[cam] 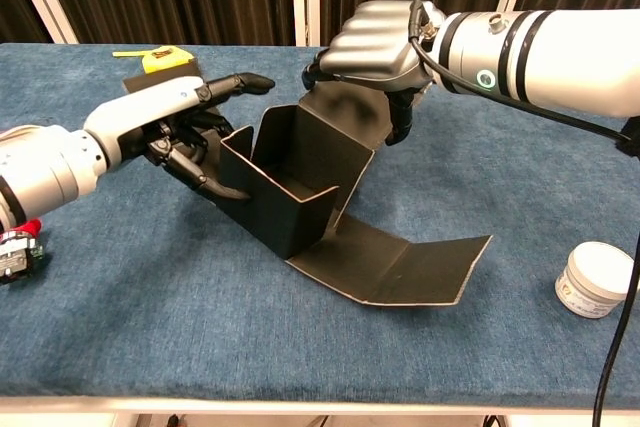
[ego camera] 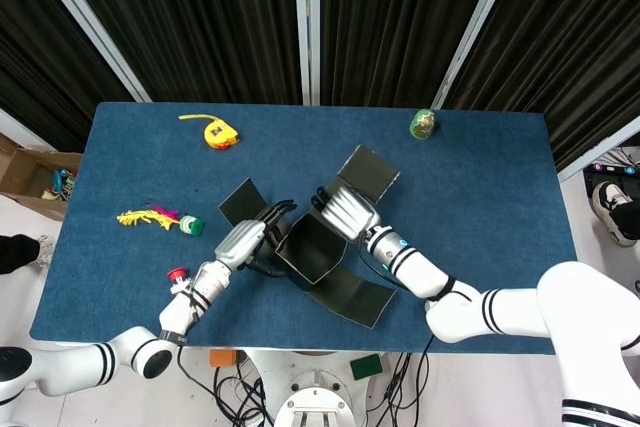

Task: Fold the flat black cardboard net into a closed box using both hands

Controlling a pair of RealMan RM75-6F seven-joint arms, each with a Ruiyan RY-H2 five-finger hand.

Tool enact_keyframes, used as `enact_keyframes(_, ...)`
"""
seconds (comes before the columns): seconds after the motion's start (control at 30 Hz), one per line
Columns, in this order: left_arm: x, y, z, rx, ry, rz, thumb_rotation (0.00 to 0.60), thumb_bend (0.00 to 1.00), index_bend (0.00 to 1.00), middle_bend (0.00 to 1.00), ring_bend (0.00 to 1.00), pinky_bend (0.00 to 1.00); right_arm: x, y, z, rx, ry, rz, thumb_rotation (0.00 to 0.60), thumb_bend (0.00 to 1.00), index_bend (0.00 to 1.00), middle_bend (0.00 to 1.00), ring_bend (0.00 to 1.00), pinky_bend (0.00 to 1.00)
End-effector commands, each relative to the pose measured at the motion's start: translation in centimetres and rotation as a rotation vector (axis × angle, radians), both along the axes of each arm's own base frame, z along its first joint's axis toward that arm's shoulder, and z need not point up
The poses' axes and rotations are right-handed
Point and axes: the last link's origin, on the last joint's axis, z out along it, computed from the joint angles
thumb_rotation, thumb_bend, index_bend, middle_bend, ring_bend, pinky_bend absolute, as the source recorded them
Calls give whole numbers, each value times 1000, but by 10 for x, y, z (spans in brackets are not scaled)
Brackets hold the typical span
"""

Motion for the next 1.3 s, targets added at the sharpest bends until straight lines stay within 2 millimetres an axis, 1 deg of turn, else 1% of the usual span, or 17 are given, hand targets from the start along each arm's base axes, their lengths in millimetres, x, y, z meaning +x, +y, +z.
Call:
enact_keyframes(0.03,-2,0,-2,-72,-29,34,600,37,0,0,416,801,-1,0,1,-12,40,72,600,313,545,418,768,1000)
enact_keyframes(0.27,-5,-1,-7,-186,-84,90,600,38,0,0,415,803,1,4,3,-22,77,201,600,313,549,418,776,1000)
enact_keyframes(0.5,-3,-8,-17,-317,-163,146,600,38,0,0,416,803,8,14,2,-28,95,327,600,314,550,418,776,1000)
enact_keyframes(0.77,-7,-12,-25,-373,-226,173,600,37,2,4,419,803,15,21,0,-29,58,368,600,313,552,410,776,1000)
enact_keyframes(0.83,-8,-13,-27,-383,-249,189,600,38,27,43,431,803,17,23,-1,-26,44,373,600,313,552,398,776,1000)
enact_keyframes(0.9,-9,-13,-28,-389,-270,207,600,37,92,113,451,803,19,25,-3,-15,19,365,600,313,541,387,775,1000)
enact_keyframes(0.97,-11,-11,-29,-378,-266,204,600,37,162,171,469,803,20,26,-4,-3,-5,349,600,315,507,373,773,1000)
enact_keyframes(1.0,-11,-11,-29,-373,-265,202,600,36,184,188,474,803,20,26,-4,1,-14,337,600,316,456,355,773,1000)
enact_keyframes(1.03,-12,-11,-30,-370,-262,203,600,37,218,218,481,803,20,25,-4,8,-23,320,600,317,338,315,769,1000)
enact_keyframes(1.07,-13,-11,-30,-367,-258,204,600,36,238,238,483,803,19,25,-4,14,-28,305,600,317,265,290,765,1000)
enact_keyframes(1.1,-14,-11,-30,-368,-253,205,600,36,242,247,484,803,18,24,-3,21,-35,289,600,296,116,218,749,1000)
enact_keyframes(1.13,-14,-11,-30,-369,-252,209,600,36,243,257,484,803,18,23,-3,24,-42,277,600,255,17,147,729,1000)
enact_keyframes(1.17,-15,-11,-31,-368,-251,213,600,36,243,260,483,803,17,22,-2,28,-48,263,600,226,0,109,716,1000)
enact_keyframes(1.23,-16,-11,-32,-368,-243,215,600,34,243,263,483,803,15,21,-3,38,-54,233,600,166,0,32,689,1000)
enact_keyframes(1.3,-16,-11,-32,-368,-241,217,600,32,243,263,483,803,13,21,-3,41,-55,220,600,118,0,3,671,1000)
